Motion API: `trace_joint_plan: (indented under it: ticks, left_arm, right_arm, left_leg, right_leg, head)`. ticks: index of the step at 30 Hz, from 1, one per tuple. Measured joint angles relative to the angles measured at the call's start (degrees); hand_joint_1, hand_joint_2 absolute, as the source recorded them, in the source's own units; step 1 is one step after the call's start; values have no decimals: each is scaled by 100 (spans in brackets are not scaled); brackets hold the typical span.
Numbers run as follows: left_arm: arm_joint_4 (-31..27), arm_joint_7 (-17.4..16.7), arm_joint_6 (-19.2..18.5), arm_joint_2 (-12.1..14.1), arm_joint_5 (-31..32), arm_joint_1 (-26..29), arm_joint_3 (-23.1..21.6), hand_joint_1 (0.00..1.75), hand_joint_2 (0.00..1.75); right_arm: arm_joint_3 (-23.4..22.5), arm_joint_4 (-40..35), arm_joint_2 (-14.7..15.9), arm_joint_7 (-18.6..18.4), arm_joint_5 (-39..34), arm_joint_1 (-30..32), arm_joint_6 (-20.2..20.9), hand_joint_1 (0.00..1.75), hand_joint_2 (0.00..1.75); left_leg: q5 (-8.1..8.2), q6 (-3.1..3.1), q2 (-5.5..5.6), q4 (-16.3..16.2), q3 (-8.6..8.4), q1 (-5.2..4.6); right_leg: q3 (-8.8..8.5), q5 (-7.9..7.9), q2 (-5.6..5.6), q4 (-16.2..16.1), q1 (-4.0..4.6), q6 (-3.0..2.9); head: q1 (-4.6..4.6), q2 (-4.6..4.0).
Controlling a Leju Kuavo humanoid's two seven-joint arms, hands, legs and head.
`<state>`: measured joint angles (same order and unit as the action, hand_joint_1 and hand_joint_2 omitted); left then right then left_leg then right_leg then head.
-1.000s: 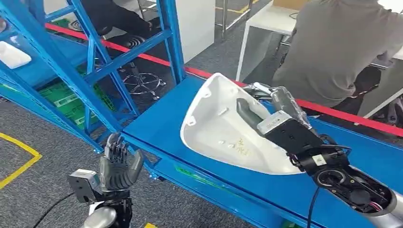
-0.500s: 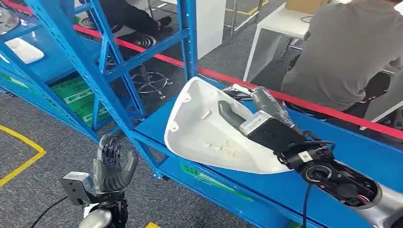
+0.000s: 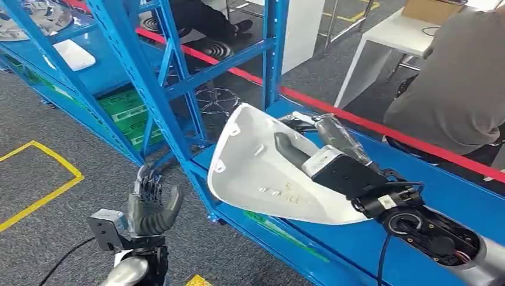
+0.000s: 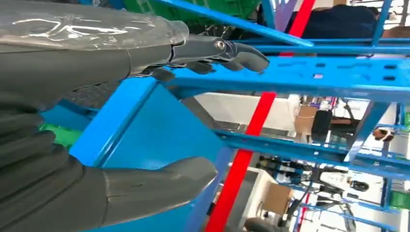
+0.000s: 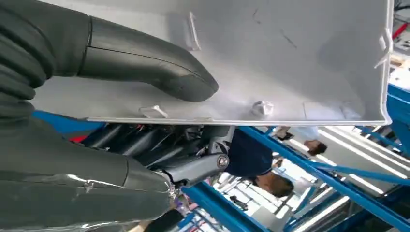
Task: Take the parts from the cabinet and place them on the table.
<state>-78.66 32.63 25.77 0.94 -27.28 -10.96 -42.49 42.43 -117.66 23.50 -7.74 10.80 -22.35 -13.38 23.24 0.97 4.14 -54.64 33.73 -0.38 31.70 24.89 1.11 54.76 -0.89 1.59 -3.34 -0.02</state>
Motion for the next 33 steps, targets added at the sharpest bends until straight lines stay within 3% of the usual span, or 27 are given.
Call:
trace_joint_plan:
  ticks: [1,2,4,5,6,7,8,10,11,12,14,16,17,18,20,21,22,23,25,26,27,30,31,32,33]
  left_arm:
    - [0,0,0,2,7,-5,-2,0,175]
    - [-2,2,0,0,15,-16,-2,0,175]
    - [0,0,2,0,20,-21,-2,0,175]
    - [2,0,2,2,20,-11,-2,0,175]
    - [7,-2,2,2,20,-5,-2,0,175]
    - [11,-2,2,2,18,-3,-2,0,175]
    - [11,-2,2,2,20,-5,-2,0,175]
    - [11,-2,0,2,20,-8,-2,0,175]
    - [11,-2,2,2,24,-17,-2,0,175]
    - [11,-13,2,-2,28,-19,-2,0,175]
    - [11,-20,9,0,46,-19,-2,0,175]
    - [7,-22,24,0,63,-16,-2,0,175]
    - [7,-26,26,-2,74,-12,-2,0,175]
    - [7,-37,37,-2,74,-19,-2,0,175]
    - [7,-46,52,-2,79,-8,-2,0,175]
    - [7,-61,57,2,79,0,-2,0,175]
    - [7,-70,57,4,79,5,-2,0,175]
    - [7,-76,57,7,79,4,-2,0,175]
    - [7,-79,57,4,79,2,-2,0,175]
    - [7,-79,59,4,81,2,-2,0,175]
    - [7,-76,72,2,79,-8,-2,0,175]
    - [7,-74,100,7,81,18,-2,0,175]
    - [5,-72,112,9,81,20,-2,0,175]
    - [2,-72,114,15,81,22,-2,0,175]
    - [0,-70,116,20,83,4,-2,0,175]
  right_arm:
    - [6,0,-17,0,0,-12,7,175,175]
    - [9,0,-28,0,0,-20,11,175,175]
    - [22,0,-46,0,0,-36,11,175,175]
    - [37,2,-48,-2,-2,-36,13,175,175]
    - [50,7,-48,-9,-2,-35,13,175,175]
    - [63,11,-50,-15,-2,-35,13,175,175]
    - [65,13,-52,-15,-2,-36,13,175,175]
    - [68,13,-68,-15,-7,-41,15,175,175]
    - [70,13,-81,-17,-24,-55,17,175,175]
    - [70,17,-81,-20,-61,-72,22,175,175]
    - [83,28,-85,-15,-103,-93,31,175,175]
    - [107,35,-96,0,-160,-94,37,175,175]
    - [107,39,-96,7,-182,-98,37,175,175]
    - [109,42,-96,24,-184,-117,35,175,175]
    - [120,57,-96,33,-188,-127,35,175,175]
    - [140,72,-96,37,-188,-125,35,175,175]
    - [153,85,-96,44,-188,-120,35,175,175]
    - [160,100,-96,55,-188,-119,28,175,175]
    - [159,111,-96,66,-188,-121,26,175,175]
    - [162,114,-96,72,-188,-125,26,175,175]
    - [170,125,-103,81,-190,-127,28,175,175]
    - [192,153,-109,127,-195,-147,31,175,175]
    - [194,155,-124,135,-195,-158,31,175,175]
    - [197,162,-146,136,-195,-175,31,175,175]
    - [199,168,-153,142,-195,-176,28,175,175]
  left_leg:
    - [38,-13,-24,-41,9,2]
    - [182,-62,-159,-242,97,-14]
    - [647,-133,-308,-1197,570,29]
    - [819,-161,-330,-1674,819,44]
    - [875,-177,-345,-1945,973,60]
    - [787,-186,-358,-1912,979,76]
    - [576,-190,-372,-1584,829,89]
    - [87,-171,-456,-474,253,102]
    - [18,-144,-614,-11,23,94]
    - [-5,-95,-562,-2,21,57]
    - [10,-39,-498,-27,47,49]
    - [-17,54,-435,28,9,45]
    - [-27,74,-419,48,-9,64]
    - [-27,99,-387,48,-14,67]
    - [-19,126,-325,46,-16,46]
    - [-16,131,-272,40,-15,31]
    - [-13,135,-225,33,-18,18]
    - [-11,137,-153,22,-20,14]
    - [0,121,-18,-8,-30,12]
    - [9,111,33,-25,-24,19]
    - [3,84,79,-38,20,1]
    - [-51,-22,244,4,52,74]
    - [-59,-66,307,14,51,35]
    - [21,-78,93,-87,78,32]
    - [206,-107,-114,-374,222,21]
  right_leg:
    - [-38,-29,-42,-57,-61,-35]
    - [-49,-36,-62,-69,-62,-59]
    - [-49,-32,-128,-68,-53,-84]
    - [-46,-28,-163,-68,-52,-88]
    - [-45,-25,-194,-68,-53,-87]
    - [-48,-22,-226,-68,-56,-84]
    - [-52,-14,-251,-67,-58,-77]
    - [-80,8,-289,-65,-63,-44]
    - [-92,23,-304,-63,-47,-16]
    - [-85,40,-305,-52,-9,24]
    - [-99,42,-332,-60,-14,84]
    - [-117,76,-374,-75,-39,168]
    - [-88,189,-277,61,-67,176]
    - [60,406,-209,397,-63,173]
    - [525,840,-149,1378,-54,175]
    - [732,958,-140,1784,-54,173]
    - [806,911,-139,1893,-54,162]
    - [724,714,-133,1668,-54,142]
    - [252,141,-44,641,-52,88]
    - [43,-16,154,129,-54,58]
    - [-35,74,326,20,-63,71]
    - [-31,48,169,8,-6,39]
    - [-80,14,103,-64,-53,-7]
    - [-119,-11,23,-110,-61,-31]
    - [-128,-13,-29,-117,-57,-54]
  head:
    - [4,2]
    - [42,0]
    - [175,0]
    - [194,0]
    - [216,0]
    - [243,0]
    - [258,0]
    - [271,0]
    - [286,0]
    - [282,2]
    - [221,0]
    - [227,0]
    - [201,0]
    - [173,0]
    - [72,0]
    - [48,0]
    - [35,0]
    - [28,0]
    - [2,0]
    - [-15,0]
    - [11,0]
    - [-31,0]
    - [-11,0]
    - [15,0]
    - [105,0]
